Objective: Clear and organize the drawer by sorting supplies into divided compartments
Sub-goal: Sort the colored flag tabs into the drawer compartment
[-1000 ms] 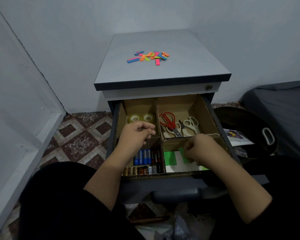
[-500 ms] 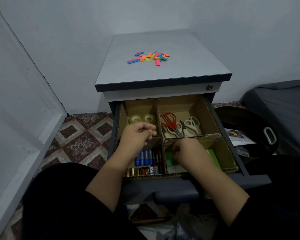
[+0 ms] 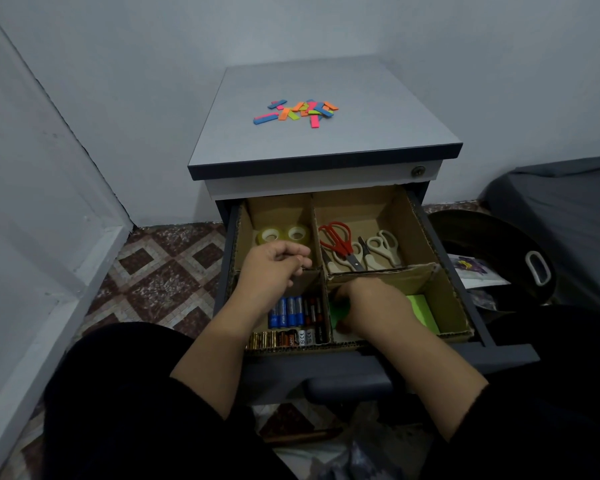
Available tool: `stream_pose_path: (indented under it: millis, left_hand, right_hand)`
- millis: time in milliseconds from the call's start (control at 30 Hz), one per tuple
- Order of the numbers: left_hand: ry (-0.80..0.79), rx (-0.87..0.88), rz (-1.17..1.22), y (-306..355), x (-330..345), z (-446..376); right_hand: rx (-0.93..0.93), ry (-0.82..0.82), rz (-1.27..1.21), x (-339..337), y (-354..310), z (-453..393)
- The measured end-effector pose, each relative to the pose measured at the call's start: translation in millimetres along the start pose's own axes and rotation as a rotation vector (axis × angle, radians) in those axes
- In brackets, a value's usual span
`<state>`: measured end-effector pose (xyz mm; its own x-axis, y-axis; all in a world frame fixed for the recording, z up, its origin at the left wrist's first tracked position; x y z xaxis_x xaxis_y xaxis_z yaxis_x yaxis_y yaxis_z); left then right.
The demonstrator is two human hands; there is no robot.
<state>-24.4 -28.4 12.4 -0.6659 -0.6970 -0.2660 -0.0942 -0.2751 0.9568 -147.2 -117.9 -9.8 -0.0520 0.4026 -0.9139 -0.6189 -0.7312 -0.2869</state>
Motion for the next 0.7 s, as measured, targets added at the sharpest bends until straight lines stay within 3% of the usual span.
stream_pose_path:
  millis: [400,533,700]
  left_hand:
    - [0.002,0.001,-0.004,-1.7,-0.4,-1.6]
    - [0.000,0.001,0.000,-2.3,-0.6,-1.7]
    - [-0.003,-0.005,-0.007,-3.4,-0.3,-2.5]
  right_hand:
    - [0.034,0.040,-0.098,-7.4,9.4,3.5]
    - [0.137,-0.002,-0.160,-15.0,37.7,7.8]
    - [0.320,-0.070,-0.001,-22.6,79.0,11.8]
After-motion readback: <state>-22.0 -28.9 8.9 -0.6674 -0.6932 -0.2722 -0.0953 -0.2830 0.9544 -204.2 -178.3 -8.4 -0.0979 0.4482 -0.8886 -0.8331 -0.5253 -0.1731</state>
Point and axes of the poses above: each hand's wrist, its own z-axis away from the middle knuckle, its own x-axis out of the palm, y = z × x, the point moved 10 cm from there along -z, towards the middle knuckle, and after that the axes turned 4 degrees about -z, right-handed, at the moved point
